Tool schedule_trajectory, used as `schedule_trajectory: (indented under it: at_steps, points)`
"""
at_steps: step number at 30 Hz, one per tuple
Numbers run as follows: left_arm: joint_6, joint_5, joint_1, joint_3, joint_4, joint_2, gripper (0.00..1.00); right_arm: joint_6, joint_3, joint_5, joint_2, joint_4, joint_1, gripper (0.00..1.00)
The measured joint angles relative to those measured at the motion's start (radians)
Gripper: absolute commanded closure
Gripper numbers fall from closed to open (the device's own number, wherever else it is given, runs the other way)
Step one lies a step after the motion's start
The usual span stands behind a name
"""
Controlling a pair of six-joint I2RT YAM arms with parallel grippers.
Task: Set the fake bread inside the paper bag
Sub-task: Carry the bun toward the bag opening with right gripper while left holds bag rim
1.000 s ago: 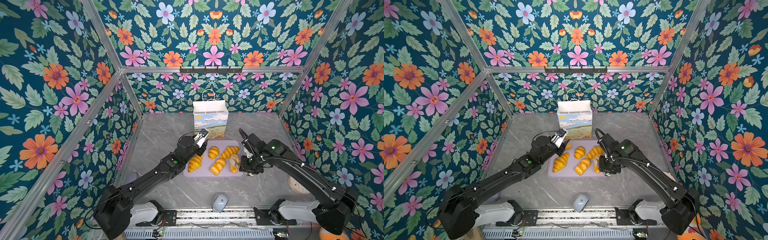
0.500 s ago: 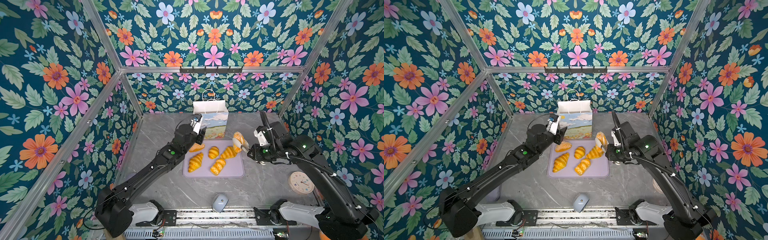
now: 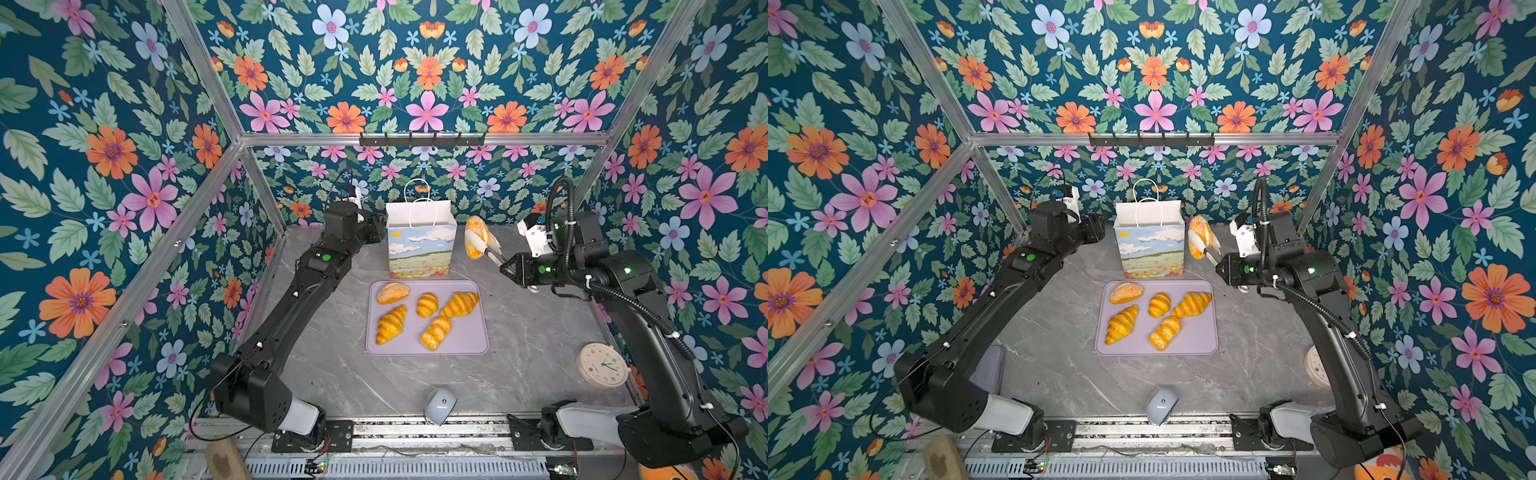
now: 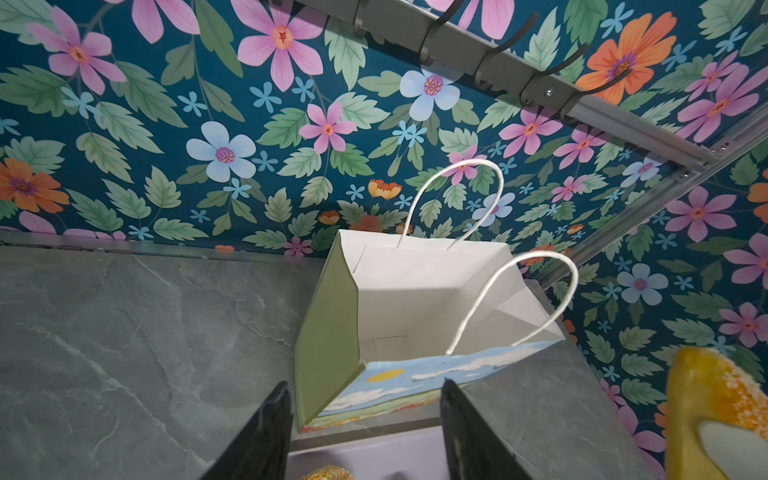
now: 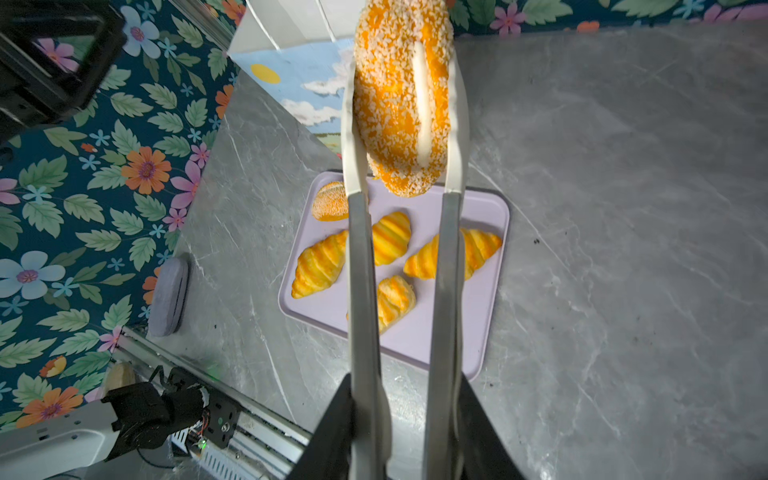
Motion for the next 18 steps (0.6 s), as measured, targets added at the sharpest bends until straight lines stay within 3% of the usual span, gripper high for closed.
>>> schedule_trajectory:
  at_steps: [11,18]
  points:
    - [0.005,0.13,0.011,0.322,-0.209,0.262,0.44,-0.133,0.105,-0.118,0.119,0.15,-0.138,0.7]
    - [0.019,0.113,0.011,0.446,-0.332,0.363,0.45,-0.209,0.17,-0.209,0.212,0.233,-0.154,0.7]
